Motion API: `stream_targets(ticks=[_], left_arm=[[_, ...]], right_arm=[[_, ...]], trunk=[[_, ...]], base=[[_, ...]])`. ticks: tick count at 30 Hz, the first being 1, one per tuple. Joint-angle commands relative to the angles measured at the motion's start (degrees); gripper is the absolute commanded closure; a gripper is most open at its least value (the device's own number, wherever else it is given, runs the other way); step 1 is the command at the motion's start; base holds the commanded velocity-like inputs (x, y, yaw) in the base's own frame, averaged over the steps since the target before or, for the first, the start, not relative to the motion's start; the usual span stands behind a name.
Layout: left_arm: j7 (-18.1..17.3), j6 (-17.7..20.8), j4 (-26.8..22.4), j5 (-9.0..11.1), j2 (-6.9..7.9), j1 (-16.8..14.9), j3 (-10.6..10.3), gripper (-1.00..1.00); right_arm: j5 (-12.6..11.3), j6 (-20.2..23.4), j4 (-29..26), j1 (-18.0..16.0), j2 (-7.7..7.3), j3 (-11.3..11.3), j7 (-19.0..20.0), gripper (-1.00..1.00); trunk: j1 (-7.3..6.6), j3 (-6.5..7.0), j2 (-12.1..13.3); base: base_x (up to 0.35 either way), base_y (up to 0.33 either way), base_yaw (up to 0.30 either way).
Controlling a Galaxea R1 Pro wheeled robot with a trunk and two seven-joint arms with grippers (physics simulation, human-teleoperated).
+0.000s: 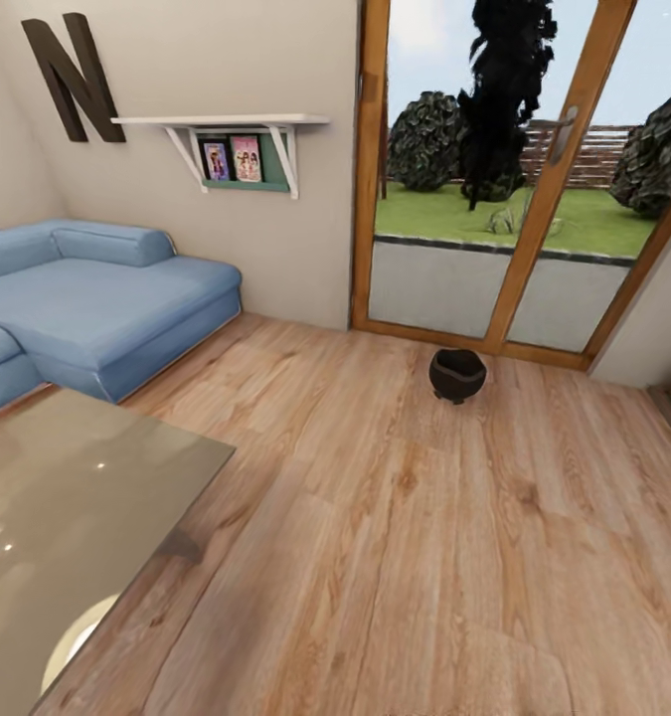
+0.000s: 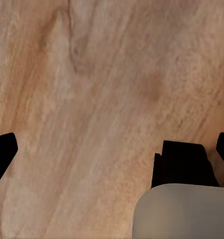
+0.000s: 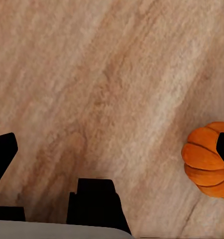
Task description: Place each of the two pumpkins and all three candles from the living room inside a cabinet in the living room (use any cabinet), then make sure every cabinet is closed, and position the cauldron so it is next to a table in the living room.
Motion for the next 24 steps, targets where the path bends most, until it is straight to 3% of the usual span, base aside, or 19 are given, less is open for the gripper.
stream_targets(ticks=[1,8,24], left_arm=[[0.0,0.01,0.0,0.0,0.0,0.02,0.0,-1.0],[0.0,0.01,0.0,0.0,0.0,0.02,0.0,-1.0],[0.0,0.1,0.07,0.0,0.09,0.04,0.0,-1.0]], right_arm=[[0.0,0.0,0.0,0.0,0.0,0.0,0.0,-1.0],[0.0,0.0,0.0,0.0,0.0,0.0,0.0,-1.0],[0.0,0.0,0.0,0.0,-0.04,0.0,0.0,-1.0]], trunk=[[0.0,0.0,0.0],[0.0,0.0,0.0],[0.0,0.0,0.0]], base=[[0.005,0.0,-0.278],[0.164,0.0,-0.278],[0.322,0.0,-0.278]])
